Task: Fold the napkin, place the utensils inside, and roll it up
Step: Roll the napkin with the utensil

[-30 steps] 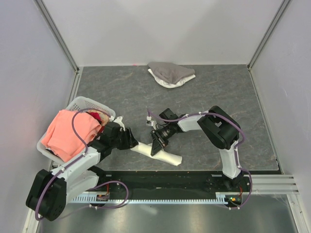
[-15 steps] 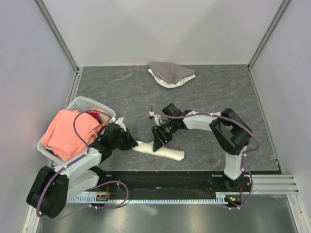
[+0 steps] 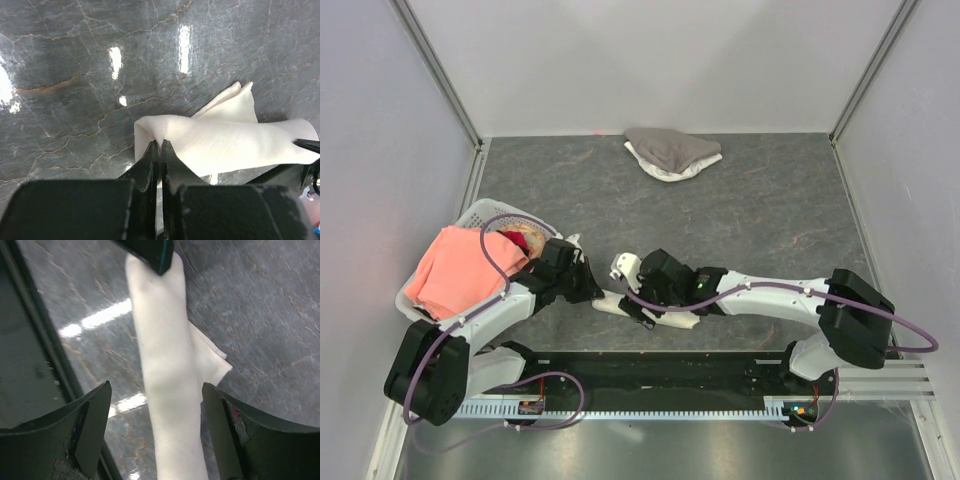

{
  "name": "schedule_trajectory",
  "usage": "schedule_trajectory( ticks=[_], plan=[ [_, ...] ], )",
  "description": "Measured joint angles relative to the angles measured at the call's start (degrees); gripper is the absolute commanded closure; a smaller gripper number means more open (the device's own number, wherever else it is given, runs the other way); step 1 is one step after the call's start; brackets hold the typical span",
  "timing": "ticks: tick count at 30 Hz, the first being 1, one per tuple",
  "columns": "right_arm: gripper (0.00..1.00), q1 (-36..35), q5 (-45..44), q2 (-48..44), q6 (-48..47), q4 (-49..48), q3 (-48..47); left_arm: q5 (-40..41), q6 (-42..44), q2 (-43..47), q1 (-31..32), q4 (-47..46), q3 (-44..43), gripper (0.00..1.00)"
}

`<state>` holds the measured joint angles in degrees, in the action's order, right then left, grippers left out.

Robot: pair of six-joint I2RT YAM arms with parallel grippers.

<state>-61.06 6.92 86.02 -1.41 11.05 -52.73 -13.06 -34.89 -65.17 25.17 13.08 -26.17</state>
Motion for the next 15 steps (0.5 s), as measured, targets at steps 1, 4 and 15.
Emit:
schedule_trajectory(
  ticks=[1,4,15],
  plan=[
    [0.18,-1.4,-2.5,0.3,-0.7,-0.5,0.8,-0.5,0.0,-0.3,-0.1,0.5,-0.3,0.98],
    [0.19,-3.7,-7.7,2.7,-2.4,-1.5,1.6,-1.2,0.0,-0.8,-0.1,1.5,-1.0,0.98],
    [0.43,-4.2,-11.9,10.1,-4.5,-3.7,1.4,-3.0,0.1,-1.3,-0.3,2.1,-1.4,0.98]
  ],
)
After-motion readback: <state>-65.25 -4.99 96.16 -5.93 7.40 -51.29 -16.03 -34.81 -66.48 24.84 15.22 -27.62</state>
